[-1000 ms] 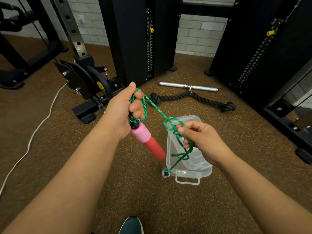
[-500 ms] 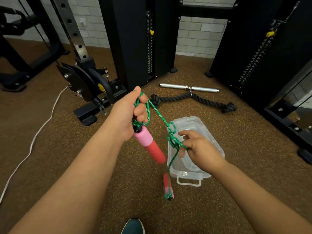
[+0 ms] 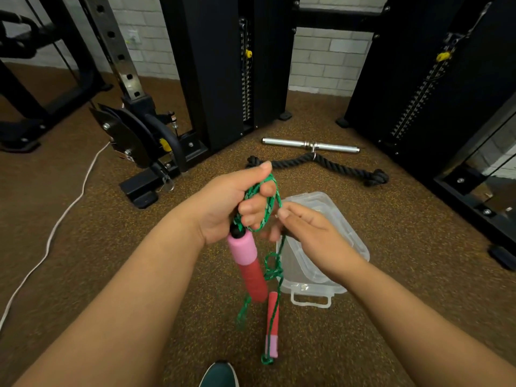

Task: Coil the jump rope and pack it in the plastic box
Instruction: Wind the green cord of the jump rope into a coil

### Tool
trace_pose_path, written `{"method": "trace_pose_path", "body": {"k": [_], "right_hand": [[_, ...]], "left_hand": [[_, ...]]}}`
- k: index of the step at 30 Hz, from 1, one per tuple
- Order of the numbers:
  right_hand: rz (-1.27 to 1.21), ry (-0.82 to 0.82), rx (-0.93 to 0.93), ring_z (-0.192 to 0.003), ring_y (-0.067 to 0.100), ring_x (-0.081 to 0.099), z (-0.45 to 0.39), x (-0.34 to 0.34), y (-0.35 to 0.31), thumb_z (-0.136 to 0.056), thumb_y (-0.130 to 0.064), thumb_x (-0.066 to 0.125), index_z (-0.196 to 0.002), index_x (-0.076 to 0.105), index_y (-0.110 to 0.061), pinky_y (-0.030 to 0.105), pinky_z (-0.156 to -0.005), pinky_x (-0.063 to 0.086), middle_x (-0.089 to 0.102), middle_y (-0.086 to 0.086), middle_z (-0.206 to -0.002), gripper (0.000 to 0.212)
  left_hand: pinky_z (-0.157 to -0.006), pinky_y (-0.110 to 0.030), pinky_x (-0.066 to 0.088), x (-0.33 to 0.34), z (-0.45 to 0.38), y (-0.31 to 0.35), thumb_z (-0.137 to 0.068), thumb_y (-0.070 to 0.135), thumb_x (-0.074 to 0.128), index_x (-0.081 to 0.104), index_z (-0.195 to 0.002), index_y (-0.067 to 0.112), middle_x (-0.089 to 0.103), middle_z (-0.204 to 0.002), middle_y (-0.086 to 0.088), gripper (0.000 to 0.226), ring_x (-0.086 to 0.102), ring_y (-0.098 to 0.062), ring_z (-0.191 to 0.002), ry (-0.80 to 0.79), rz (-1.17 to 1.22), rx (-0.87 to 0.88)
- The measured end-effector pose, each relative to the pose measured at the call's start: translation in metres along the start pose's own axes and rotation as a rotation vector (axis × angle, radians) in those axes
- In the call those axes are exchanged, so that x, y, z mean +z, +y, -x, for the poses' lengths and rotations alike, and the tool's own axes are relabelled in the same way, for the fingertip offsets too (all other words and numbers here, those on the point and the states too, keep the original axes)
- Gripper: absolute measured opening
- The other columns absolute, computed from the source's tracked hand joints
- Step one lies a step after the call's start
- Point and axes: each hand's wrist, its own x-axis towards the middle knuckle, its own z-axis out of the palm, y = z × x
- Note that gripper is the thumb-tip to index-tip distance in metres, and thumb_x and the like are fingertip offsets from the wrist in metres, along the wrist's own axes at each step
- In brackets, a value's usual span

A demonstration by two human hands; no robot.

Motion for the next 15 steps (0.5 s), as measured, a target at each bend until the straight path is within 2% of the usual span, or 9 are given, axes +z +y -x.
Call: {"method": "trace_pose_path", "body": {"k": [2, 5, 7, 9, 11, 13, 15], "right_hand": [[0.062, 0.117, 0.074, -0.069, 0.018, 0.062, -0.001, -0.008, 0.010, -0.100, -0.018, 0.038, -0.094, 0.065, -0.017, 0.035, -0.080, 0.051, 0.053, 0.001, -0.062, 0.028], [0.293, 0.240, 0.152, -0.054, 0.008, 0.051, 0.000, -0.015, 0.028, -0.100, -0.024, 0.039, -0.085, 0.064, -0.027, 0.034, -0.067, 0.047, 0.046, -0.009, -0.053, 0.029], [0.512, 0.165, 0.135, -0.051, 0.001, 0.046, 0.003, -0.012, 0.032, -0.099, -0.027, 0.040, -0.087, 0.062, -0.030, 0.028, -0.060, 0.043, 0.050, -0.014, -0.052, 0.025], [0.719, 0.023, 0.074, -0.061, -0.002, 0.050, 0.007, -0.003, 0.029, -0.099, -0.028, 0.041, -0.095, 0.061, -0.028, 0.020, -0.059, 0.038, 0.057, -0.018, -0.065, 0.021], [0.870, -0.080, -0.027, -0.078, -0.001, 0.050, 0.009, 0.006, 0.024, -0.099, -0.029, 0.041, -0.099, 0.061, -0.024, 0.016, -0.067, 0.036, 0.058, -0.016, -0.085, 0.021], [0.884, -0.093, -0.112, -0.080, -0.001, 0.048, 0.009, 0.012, 0.014, -0.098, -0.031, 0.041, -0.096, 0.062, -0.025, 0.012, -0.069, 0.034, 0.054, -0.017, -0.084, 0.022], [0.763, -0.041, -0.154, -0.078, -0.001, 0.051, 0.008, 0.012, 0.002, -0.095, -0.033, 0.041, -0.088, 0.063, -0.026, 0.016, -0.071, 0.039, 0.057, -0.016, -0.078, 0.024]], "left_hand": [[-0.043, -0.021, 0.033, -0.004, 0.002, 0.004, -0.095, 0.042, 0.041, 0.048, -0.061, 0.020, 0.032, -0.033, 0.009, 0.041, 0.032, -0.007, -0.032, 0.055, 0.125, 0.039], [-0.044, -0.020, 0.034, -0.011, 0.001, 0.006, -0.097, 0.041, 0.038, 0.050, -0.064, 0.020, 0.034, -0.035, 0.009, 0.041, 0.035, -0.006, -0.033, 0.180, 0.272, 0.126], [-0.048, -0.020, 0.041, -0.012, 0.000, 0.006, -0.098, 0.040, 0.038, 0.062, -0.075, 0.017, 0.046, -0.043, 0.009, 0.041, 0.044, -0.007, -0.040, 0.232, 0.341, 0.173], [-0.060, -0.022, 0.051, -0.010, -0.003, 0.005, -0.100, 0.038, 0.034, 0.066, -0.102, 0.009, 0.067, -0.063, 0.001, 0.043, 0.061, -0.011, -0.055, 0.207, 0.375, 0.197], [-0.078, -0.027, 0.053, -0.007, -0.006, 0.003, -0.101, 0.039, 0.027, 0.057, -0.124, 0.005, 0.076, -0.091, -0.007, 0.050, 0.072, -0.015, -0.079, 0.189, 0.305, 0.190], [-0.089, -0.031, 0.050, -0.005, -0.010, -0.003, -0.101, 0.043, 0.022, 0.049, -0.133, 0.007, 0.074, -0.107, -0.009, 0.055, 0.071, -0.018, -0.097, 0.254, 0.082, 0.167], [-0.100, -0.036, 0.044, -0.005, -0.012, -0.011, -0.099, 0.052, 0.020, 0.048, -0.135, 0.016, 0.074, -0.109, -0.004, 0.059, 0.068, -0.017, -0.104, 0.316, -0.270, 0.119]]}}
